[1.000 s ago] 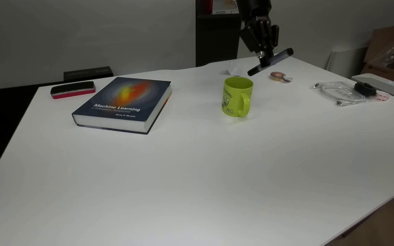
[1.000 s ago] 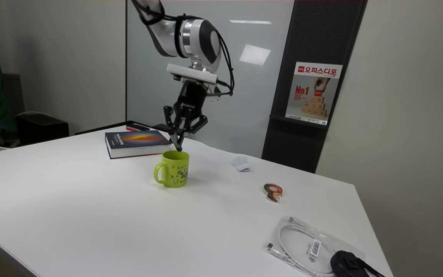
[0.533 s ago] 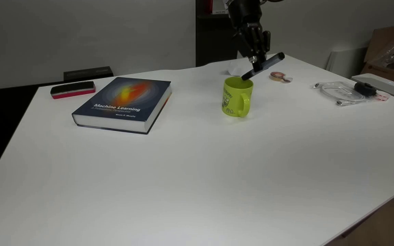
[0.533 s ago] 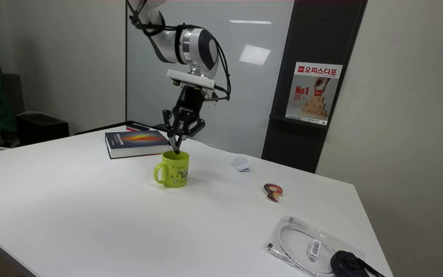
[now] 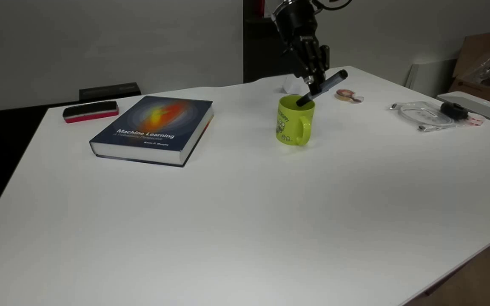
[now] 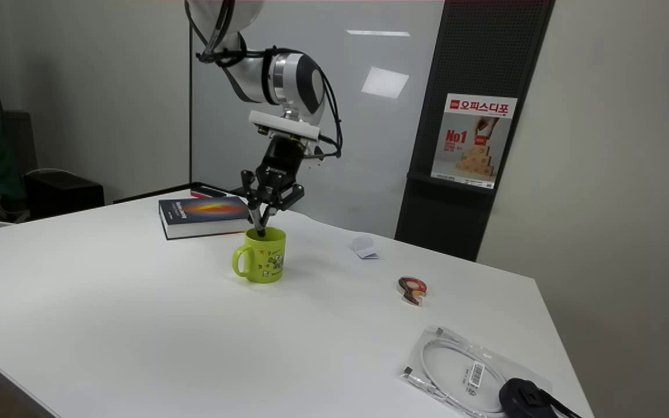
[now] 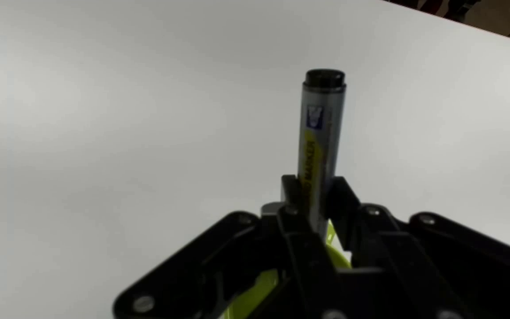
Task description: Pick up the pen from the table and put it in the yellow cup.
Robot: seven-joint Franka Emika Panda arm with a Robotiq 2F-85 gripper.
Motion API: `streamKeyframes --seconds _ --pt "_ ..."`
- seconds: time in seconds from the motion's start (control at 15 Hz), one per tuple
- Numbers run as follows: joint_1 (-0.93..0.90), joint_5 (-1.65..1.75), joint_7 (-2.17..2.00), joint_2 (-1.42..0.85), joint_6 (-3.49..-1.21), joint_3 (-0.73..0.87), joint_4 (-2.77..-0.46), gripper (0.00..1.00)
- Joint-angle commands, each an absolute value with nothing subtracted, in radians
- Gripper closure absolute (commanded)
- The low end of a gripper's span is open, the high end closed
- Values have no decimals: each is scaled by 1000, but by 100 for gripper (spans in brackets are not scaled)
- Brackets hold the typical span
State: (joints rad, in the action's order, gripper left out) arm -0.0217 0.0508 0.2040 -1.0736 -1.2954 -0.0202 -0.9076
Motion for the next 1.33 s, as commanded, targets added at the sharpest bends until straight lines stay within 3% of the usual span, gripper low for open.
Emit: streamKeyframes --seconds 0.0,0.07,0.13,0.27,0.73,1.27 --pt "-21 50 183 -1153 -1234 -22 -774 95" --pt "-20 50 185 -1164 -1231 -22 -758 95" --pt "-17 47 190 -1173 -1232 -24 -745 54" --pt "-18 49 199 -1184 -1241 -24 -725 47" --pt "-37 73 210 -1100 -1345 -11 -742 2" --pt "-119 214 149 -804 -1572 36 -938 0"
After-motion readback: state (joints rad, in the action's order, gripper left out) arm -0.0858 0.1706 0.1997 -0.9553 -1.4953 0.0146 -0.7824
